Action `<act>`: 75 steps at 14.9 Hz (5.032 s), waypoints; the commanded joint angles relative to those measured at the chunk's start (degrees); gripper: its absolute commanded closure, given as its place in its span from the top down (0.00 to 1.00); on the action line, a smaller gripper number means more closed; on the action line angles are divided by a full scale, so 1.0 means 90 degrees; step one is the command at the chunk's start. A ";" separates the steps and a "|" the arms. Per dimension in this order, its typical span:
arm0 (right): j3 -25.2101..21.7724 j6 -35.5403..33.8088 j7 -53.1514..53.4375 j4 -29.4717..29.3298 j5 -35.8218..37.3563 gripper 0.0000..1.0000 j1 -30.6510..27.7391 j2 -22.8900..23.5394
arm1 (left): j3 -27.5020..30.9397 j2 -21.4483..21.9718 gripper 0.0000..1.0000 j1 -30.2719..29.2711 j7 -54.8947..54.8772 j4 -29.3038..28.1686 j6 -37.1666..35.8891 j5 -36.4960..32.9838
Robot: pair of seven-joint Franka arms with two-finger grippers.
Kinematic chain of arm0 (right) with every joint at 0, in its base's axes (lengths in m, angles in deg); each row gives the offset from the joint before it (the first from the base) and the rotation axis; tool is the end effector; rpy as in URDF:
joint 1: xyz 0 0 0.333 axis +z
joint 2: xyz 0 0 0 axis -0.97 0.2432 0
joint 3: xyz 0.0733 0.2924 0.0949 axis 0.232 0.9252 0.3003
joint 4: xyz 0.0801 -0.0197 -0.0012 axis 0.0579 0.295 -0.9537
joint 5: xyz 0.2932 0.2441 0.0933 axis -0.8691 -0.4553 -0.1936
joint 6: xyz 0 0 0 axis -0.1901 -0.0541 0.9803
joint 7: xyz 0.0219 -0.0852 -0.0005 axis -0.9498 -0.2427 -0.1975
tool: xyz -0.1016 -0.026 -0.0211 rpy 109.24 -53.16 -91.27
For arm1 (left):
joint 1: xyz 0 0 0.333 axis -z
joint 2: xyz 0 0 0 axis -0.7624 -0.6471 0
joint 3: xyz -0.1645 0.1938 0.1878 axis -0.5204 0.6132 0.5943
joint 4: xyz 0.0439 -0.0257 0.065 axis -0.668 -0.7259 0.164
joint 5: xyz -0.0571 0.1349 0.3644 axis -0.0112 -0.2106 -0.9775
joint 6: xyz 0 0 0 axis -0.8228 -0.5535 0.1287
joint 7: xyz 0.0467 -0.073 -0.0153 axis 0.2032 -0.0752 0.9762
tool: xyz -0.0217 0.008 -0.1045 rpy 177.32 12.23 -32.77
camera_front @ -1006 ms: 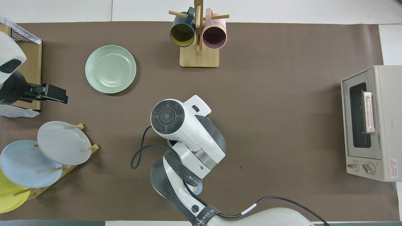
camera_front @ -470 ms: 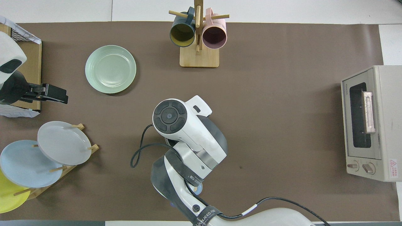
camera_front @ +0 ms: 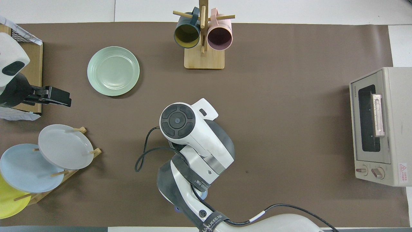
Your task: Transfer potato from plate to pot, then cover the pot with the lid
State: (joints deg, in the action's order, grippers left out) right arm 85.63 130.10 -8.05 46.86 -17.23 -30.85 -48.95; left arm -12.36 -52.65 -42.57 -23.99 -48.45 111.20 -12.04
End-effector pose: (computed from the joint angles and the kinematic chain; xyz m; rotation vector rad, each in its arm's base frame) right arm 0.4955 0.4476 0.3781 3.1302 -0.1566 -0.0048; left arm 0.5452 -0.0764 0.6049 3.1121 -0.2010 -0.0413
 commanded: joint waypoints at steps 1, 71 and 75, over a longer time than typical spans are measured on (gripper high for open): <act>0.0054 0.0315 0.0151 0.0305 -0.0113 0.52 -0.0018 -0.0119 | -0.0012 0.0107 1.00 0.0001 -0.0038 -0.0069 -0.0036 -0.0040; 0.0406 -0.3386 -0.5298 0.0227 0.0366 1.00 -0.5116 -0.2961 | 0.0017 0.0146 1.00 -0.0029 -0.0038 -0.0118 -0.0045 -0.0031; 0.0123 -0.3435 -0.5337 -0.0028 0.0180 1.00 -0.5126 -0.2863 | 0.0017 0.0146 1.00 -0.0019 -0.0038 -0.0118 -0.0055 -0.0031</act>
State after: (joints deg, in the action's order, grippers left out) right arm 88.10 98.95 -54.75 47.24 -14.36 -76.34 -74.73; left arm -12.23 -52.63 -42.56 -23.99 -48.47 111.13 -12.04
